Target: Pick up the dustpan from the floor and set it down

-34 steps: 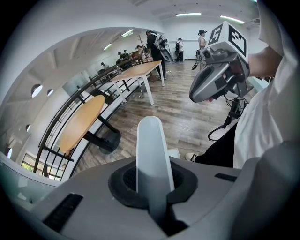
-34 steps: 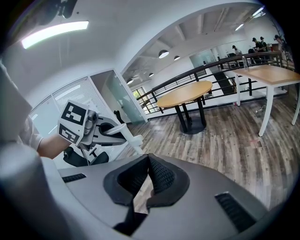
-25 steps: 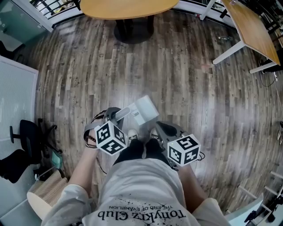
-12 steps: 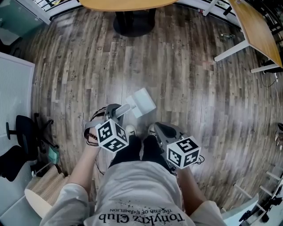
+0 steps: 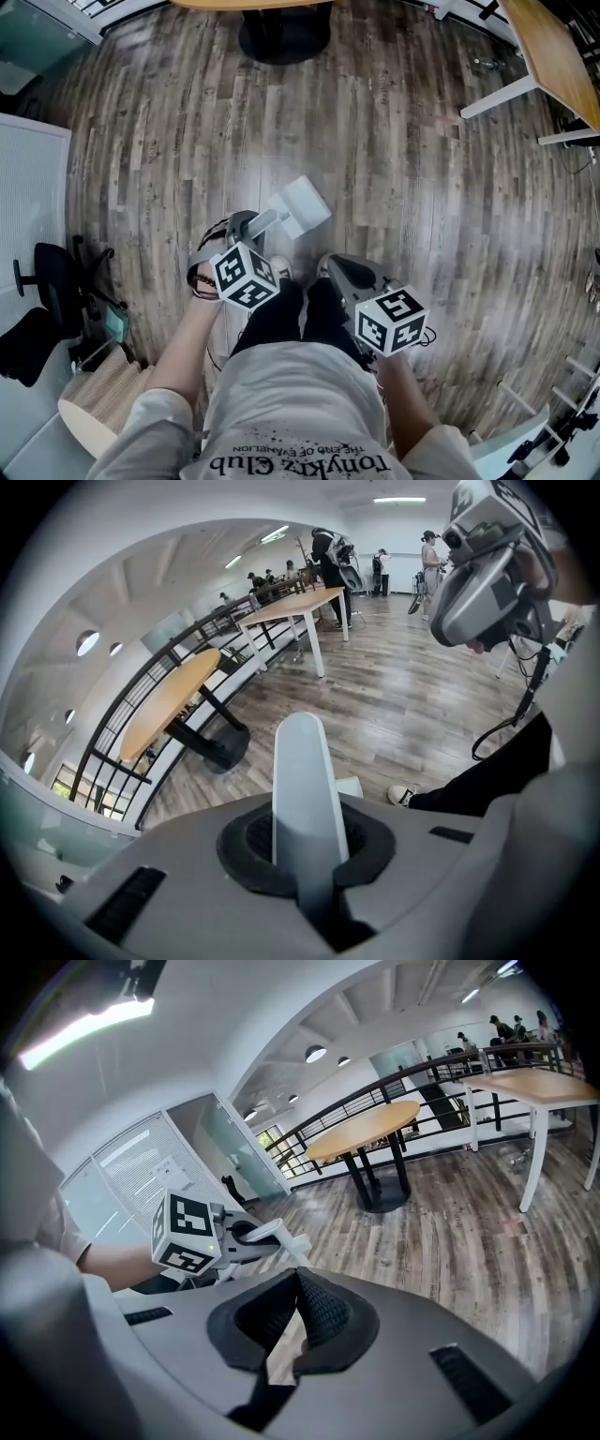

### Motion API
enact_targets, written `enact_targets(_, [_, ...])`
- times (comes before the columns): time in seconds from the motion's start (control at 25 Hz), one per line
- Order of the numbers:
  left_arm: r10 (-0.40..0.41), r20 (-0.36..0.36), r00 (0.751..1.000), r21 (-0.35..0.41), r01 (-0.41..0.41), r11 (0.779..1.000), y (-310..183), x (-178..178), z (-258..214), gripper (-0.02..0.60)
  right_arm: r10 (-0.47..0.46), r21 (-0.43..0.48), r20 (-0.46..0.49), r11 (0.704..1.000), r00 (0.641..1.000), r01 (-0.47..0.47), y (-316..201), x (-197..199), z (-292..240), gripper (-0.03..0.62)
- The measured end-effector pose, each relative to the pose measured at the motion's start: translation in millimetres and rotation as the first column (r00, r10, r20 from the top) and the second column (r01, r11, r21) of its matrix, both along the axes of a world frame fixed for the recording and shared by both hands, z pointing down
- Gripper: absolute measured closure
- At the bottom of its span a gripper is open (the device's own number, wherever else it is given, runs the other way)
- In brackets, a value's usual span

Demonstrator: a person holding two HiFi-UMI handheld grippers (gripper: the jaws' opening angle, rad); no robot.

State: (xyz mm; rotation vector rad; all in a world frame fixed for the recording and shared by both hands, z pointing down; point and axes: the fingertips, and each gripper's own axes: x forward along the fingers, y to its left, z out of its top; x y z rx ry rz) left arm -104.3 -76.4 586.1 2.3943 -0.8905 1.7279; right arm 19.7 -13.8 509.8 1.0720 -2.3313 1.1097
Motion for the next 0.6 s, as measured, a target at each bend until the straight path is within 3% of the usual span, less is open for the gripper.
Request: enact_targets(0.6, [-0.034, 0.013, 0.999, 0.017, 0.033, 0.999, -26, 5, 41, 0.543, 0.010, -0.048, 0.010, 0.999, 1.000, -0.010, -5, -1, 18, 0.572])
